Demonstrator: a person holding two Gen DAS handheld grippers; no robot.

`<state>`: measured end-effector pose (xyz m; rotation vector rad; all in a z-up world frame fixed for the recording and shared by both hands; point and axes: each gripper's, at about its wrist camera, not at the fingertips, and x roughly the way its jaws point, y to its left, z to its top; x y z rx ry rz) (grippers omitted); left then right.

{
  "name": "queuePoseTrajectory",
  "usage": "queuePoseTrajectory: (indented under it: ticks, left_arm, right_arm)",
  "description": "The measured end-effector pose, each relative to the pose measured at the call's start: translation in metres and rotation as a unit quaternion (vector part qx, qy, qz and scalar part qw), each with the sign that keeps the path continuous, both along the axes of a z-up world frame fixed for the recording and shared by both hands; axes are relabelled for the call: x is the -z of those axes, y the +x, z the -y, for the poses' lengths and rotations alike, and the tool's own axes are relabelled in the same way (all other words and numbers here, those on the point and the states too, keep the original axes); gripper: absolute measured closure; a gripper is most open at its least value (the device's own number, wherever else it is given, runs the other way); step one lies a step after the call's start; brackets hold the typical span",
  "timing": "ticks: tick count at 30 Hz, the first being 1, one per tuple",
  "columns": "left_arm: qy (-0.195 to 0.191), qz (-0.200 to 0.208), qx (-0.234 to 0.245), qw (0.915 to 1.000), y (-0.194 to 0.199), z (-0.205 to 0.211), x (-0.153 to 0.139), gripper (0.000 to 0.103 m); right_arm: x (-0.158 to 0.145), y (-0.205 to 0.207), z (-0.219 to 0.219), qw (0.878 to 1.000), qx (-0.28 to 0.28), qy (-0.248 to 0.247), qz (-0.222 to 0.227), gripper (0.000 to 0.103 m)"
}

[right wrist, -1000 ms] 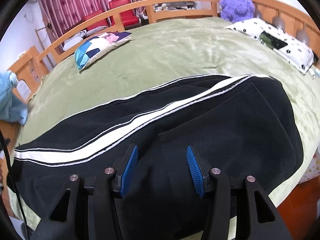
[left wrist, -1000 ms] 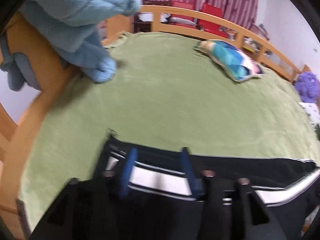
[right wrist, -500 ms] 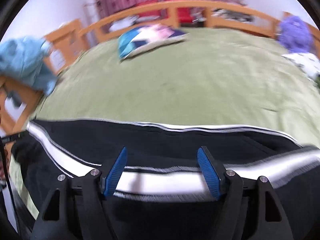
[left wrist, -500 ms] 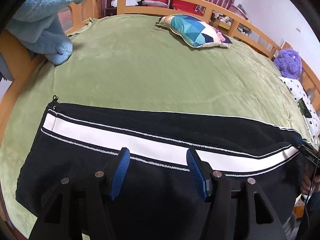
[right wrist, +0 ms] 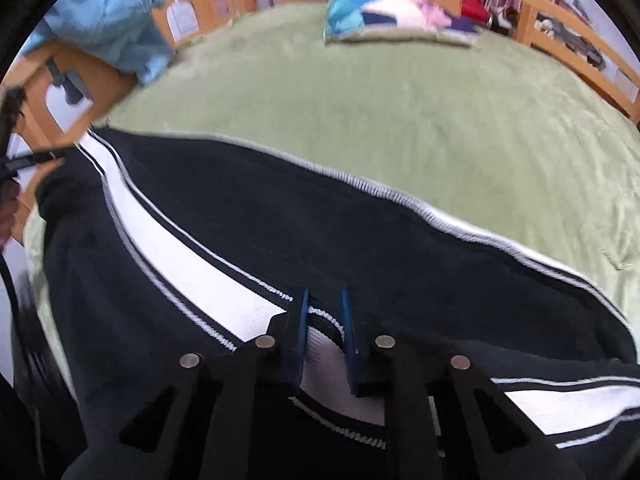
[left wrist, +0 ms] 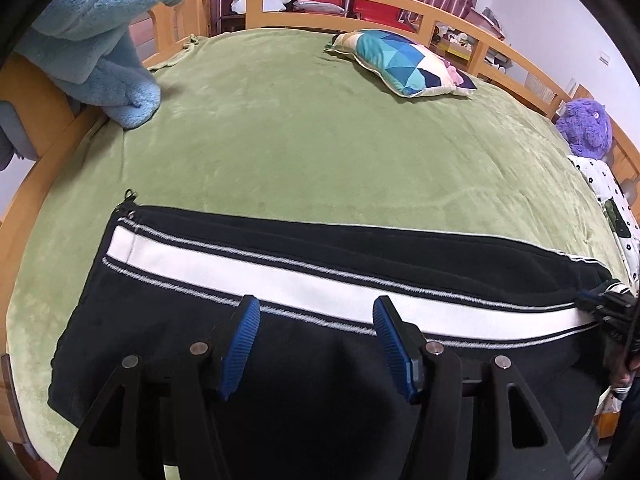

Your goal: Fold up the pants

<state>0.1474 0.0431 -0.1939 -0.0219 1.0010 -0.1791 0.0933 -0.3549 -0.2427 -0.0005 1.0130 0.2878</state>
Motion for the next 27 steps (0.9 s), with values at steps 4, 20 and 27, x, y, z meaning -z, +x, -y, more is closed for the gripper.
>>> queuePoseTrajectory:
  ticks: [4,20,27]
  left_arm:
    - [-0.004,-0.011,-0.013,0.9998,-0.002,-0.014,0.010,0.046]
    - [0.004,0.009,-0.119,0.9929,0.019,-0.105,0.017,0.046]
    - [0.033,0.021,-0.142,0.9892,0.074,-0.123,0.034,0.046]
  right_arm:
    - [-0.003,-0.008,-0.004,1.000,0.017,0.009,0.017,0.092]
    - [-0.005,0.076,0.020,0.993,0.100,0.054,0.038,0.093]
    - [0.011,0.065,0.005,0.994,0.106,-0.009,-0.007,0.075]
